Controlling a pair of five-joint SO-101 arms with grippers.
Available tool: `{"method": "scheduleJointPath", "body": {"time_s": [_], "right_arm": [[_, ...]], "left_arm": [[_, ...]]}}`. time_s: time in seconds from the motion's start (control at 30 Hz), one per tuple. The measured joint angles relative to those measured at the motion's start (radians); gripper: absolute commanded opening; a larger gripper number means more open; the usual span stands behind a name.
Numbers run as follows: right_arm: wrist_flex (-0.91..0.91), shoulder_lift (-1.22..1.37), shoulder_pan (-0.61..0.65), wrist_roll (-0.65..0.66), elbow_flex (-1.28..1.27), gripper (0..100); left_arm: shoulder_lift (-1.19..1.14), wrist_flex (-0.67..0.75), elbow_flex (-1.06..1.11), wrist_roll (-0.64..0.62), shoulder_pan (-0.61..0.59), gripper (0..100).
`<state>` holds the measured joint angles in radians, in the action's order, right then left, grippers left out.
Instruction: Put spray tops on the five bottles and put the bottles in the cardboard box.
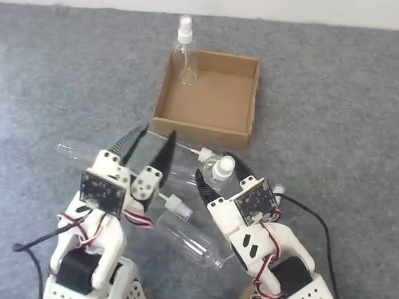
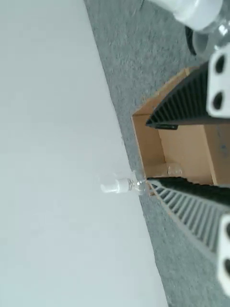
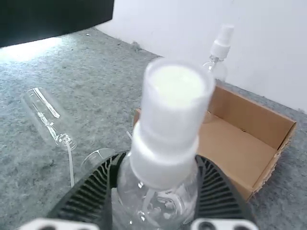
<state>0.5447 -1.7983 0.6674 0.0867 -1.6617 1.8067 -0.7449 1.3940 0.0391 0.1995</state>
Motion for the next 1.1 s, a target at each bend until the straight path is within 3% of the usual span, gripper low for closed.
{"method": "scheduleJointPath", "body": {"time_s": [0.6,0.93,1.1], "right_arm": [[0.028,0.000,0.000,0.000,0.000,8.6],[0.028,0.000,-0.046,0.000,0.000,8.4],[0.028,0.000,-0.069,0.000,0.000,1.4]], "left_arm": [[0.000,-0.158,0.014,0.002,-0.344,15],[0.000,-0.158,0.130,0.002,-0.425,15],[0.000,-0.158,0.172,0.002,-0.425,15]]}}
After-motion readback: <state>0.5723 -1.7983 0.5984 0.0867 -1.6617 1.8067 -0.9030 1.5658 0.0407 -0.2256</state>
